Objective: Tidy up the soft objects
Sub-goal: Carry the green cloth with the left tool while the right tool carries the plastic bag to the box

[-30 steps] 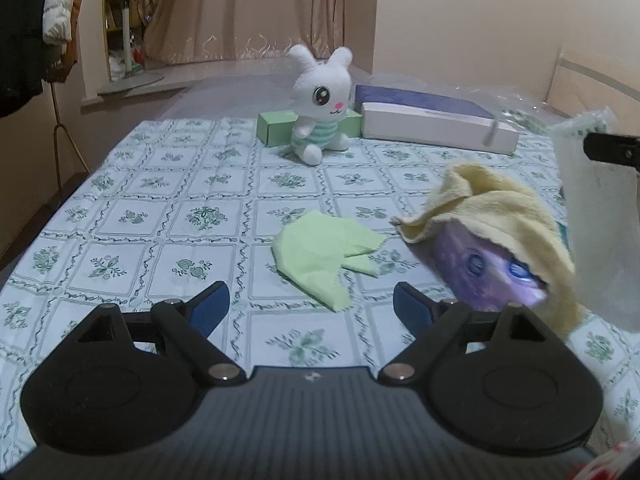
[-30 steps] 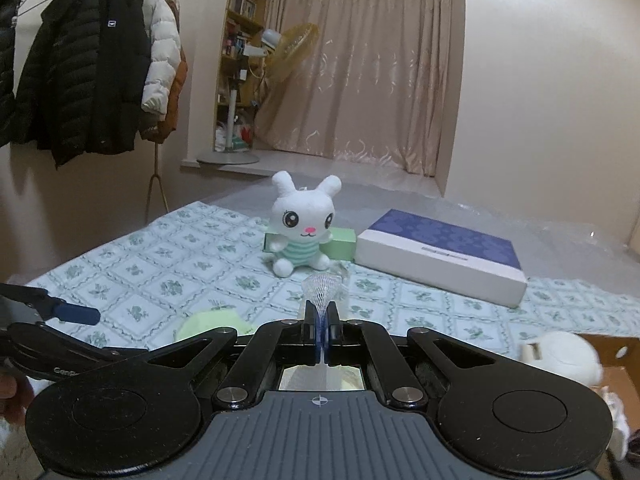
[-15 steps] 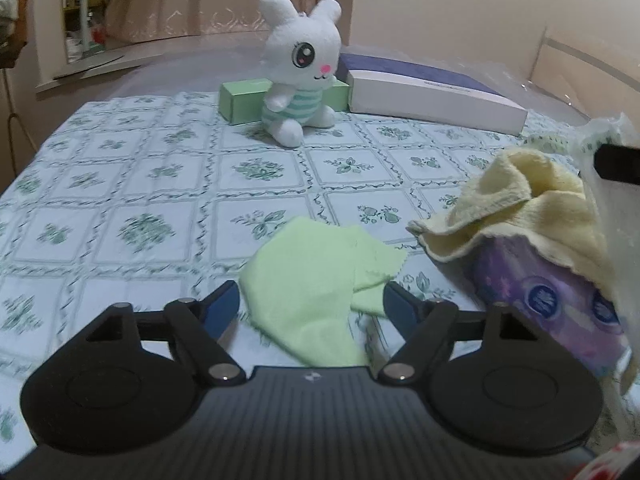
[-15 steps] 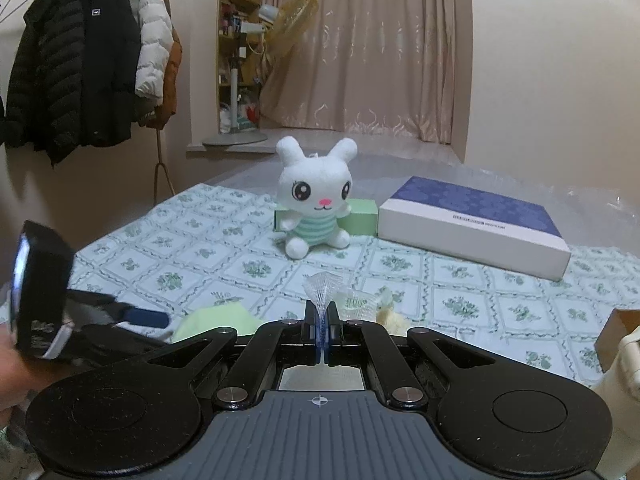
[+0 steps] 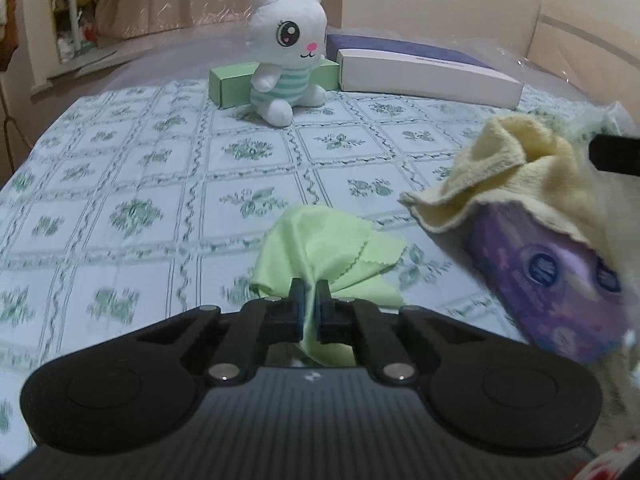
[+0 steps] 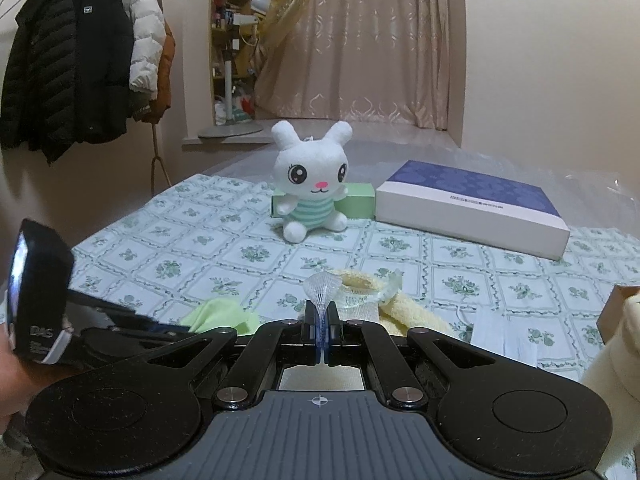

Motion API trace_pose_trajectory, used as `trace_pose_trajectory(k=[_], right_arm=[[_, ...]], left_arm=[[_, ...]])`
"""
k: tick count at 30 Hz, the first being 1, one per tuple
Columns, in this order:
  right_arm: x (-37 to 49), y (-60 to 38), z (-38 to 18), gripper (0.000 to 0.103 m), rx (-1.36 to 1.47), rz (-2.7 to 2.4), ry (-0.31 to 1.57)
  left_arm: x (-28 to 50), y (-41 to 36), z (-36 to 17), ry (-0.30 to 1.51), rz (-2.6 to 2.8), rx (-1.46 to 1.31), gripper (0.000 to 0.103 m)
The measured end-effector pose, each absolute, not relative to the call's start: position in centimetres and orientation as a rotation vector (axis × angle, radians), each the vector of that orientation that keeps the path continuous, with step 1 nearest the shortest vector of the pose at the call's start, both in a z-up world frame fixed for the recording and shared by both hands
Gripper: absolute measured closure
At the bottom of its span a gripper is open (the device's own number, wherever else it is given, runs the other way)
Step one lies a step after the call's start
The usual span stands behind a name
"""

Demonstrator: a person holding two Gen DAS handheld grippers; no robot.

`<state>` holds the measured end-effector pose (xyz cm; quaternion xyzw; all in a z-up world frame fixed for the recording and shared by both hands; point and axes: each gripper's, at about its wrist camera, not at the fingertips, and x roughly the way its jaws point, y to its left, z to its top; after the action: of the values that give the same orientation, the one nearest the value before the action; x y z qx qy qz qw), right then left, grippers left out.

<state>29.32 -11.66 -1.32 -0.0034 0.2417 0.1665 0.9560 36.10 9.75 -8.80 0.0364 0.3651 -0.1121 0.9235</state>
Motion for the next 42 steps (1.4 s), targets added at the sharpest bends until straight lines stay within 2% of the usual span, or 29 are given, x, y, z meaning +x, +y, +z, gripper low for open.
trace_pose_trajectory(k=[10, 24, 42], right_arm=[[24.2, -13.6, 1.0, 0.102, 0.055, 0.326, 0.499], [13.9, -18.9, 4.0, 0.102, 0.132, 0.317, 0.491], [6.2, -29.6, 5.5, 0.102, 0.201, 0.161, 0.438]], left_arm=[[26.2, 9.6, -4.1, 0.707, -0.250, -0.037, 0.099], [14.9, 4.3, 1.1, 0.634, -0.302, -0.127, 0.099], [9.9, -5.9, 4.0, 0.604, -0.456, -0.067, 0.099]])
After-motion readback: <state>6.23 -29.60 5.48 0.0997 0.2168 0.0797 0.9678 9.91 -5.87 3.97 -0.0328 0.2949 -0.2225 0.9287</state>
